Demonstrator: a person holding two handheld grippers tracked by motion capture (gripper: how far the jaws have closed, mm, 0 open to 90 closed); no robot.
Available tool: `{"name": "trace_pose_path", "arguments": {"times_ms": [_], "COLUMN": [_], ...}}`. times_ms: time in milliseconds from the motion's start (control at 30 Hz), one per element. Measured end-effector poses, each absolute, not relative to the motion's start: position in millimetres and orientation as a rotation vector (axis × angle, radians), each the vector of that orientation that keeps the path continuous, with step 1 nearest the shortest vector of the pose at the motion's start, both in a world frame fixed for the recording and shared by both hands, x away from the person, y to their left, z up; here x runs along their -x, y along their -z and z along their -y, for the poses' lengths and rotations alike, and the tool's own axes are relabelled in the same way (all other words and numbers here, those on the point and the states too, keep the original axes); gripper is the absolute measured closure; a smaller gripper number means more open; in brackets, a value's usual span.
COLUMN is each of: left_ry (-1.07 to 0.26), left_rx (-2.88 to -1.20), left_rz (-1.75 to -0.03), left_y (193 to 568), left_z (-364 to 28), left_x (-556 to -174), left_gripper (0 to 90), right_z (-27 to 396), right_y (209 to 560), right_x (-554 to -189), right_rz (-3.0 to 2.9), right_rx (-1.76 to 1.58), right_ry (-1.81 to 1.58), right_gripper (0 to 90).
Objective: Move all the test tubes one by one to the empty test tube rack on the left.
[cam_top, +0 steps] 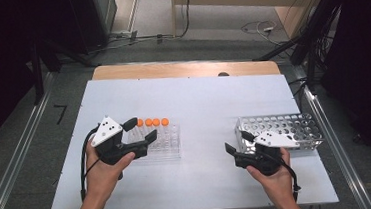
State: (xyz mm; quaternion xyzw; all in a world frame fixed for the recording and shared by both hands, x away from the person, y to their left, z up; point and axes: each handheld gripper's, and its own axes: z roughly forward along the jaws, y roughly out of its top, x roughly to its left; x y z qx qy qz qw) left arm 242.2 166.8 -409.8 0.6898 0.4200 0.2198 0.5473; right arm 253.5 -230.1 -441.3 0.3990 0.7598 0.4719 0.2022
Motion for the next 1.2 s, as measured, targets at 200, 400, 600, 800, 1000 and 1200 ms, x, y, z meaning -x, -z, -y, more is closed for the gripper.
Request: {"name": "trace_pose_path", "arguments": {"times_ms": [200,400,600,800,1000,1200], "left_ry": [-0.525,-0.544,-0.552,-0.581,-0.597,-0.598], "left_rx": [-1.633,-1.625,-1.589,-1.578,-1.58,-1.613], "left_rz": [-1.025,-1.079,-1.112,-1.152,-1.181,-1.197], "left_y": [417.7,431.2,439.0,449.3,457.1,465.1], "left_z": [-180.5,-200.2,-215.5,-226.2,-230.9,-234.4], "left_x": [-232.9,-223.2,-217.4,-214.1,-212.9,-213.4], "left_gripper": [22.8,22.0,21.7,21.0,21.0,19.9], "right_z": [240.3,249.3,258.5,269.1,279.1,288.3], "right_y": [440.1,440.7,440.0,440.0,441.0,440.7], "right_x": [-251.7,-250.7,-247.9,-245.2,-242.8,-240.5], "right_rz": [-2.096,-2.081,-2.059,-2.033,-2.016,-1.995], "right_rx": [-1.133,-1.149,-1.159,-1.181,-1.201,-1.222], "right_ry": [-1.315,-1.304,-1.283,-1.274,-1.263,-1.257], "right_gripper": [26.3,26.3,26.3,26.3,26.3,26.3]}}
